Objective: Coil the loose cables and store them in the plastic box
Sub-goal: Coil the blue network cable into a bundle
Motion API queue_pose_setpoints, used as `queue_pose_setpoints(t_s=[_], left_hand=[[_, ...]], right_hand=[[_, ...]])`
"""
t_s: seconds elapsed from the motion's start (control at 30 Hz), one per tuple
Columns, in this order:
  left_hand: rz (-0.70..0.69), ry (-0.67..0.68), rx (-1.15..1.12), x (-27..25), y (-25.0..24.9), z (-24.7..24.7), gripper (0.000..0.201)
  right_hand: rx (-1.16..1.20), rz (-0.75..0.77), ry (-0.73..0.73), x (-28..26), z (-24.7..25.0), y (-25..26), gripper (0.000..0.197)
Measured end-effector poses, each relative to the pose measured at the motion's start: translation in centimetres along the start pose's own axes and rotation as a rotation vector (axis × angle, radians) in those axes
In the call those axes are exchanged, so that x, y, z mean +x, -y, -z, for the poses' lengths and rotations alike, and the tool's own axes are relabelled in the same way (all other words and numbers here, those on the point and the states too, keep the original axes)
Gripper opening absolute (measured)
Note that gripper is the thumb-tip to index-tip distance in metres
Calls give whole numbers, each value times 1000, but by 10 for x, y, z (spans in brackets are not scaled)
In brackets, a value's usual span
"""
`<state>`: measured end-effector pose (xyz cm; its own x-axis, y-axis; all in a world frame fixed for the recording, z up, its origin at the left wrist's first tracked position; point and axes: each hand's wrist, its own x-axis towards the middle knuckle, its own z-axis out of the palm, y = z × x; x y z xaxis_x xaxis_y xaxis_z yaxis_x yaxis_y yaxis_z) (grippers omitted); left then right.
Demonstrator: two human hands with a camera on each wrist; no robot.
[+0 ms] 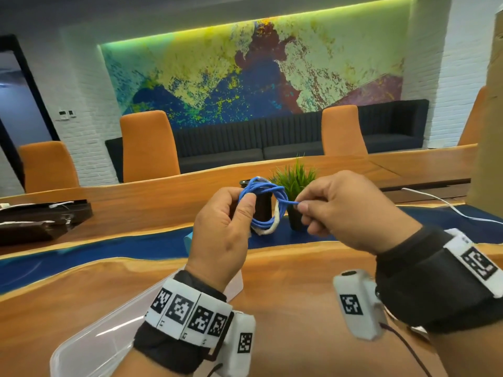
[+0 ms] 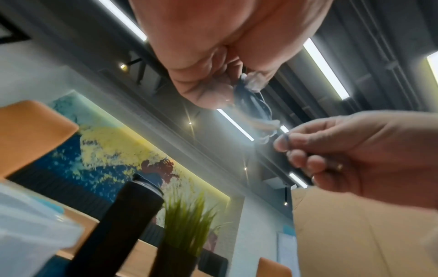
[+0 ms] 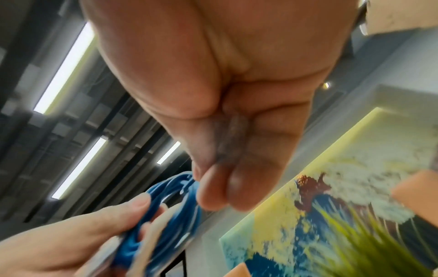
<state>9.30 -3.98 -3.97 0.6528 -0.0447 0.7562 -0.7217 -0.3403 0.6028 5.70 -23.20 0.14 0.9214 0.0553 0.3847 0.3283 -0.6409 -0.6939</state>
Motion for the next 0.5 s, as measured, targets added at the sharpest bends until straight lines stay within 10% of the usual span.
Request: queue_pose_setpoints(t_s=[0.27, 0.5], left_hand=[[-28, 397, 408, 0, -11, 11, 50], [-133, 407, 439, -4, -20, 5, 20]], right_hand=[[-451, 403, -214, -3, 12, 7, 18], [-411, 546, -306, -6, 18, 10, 22]])
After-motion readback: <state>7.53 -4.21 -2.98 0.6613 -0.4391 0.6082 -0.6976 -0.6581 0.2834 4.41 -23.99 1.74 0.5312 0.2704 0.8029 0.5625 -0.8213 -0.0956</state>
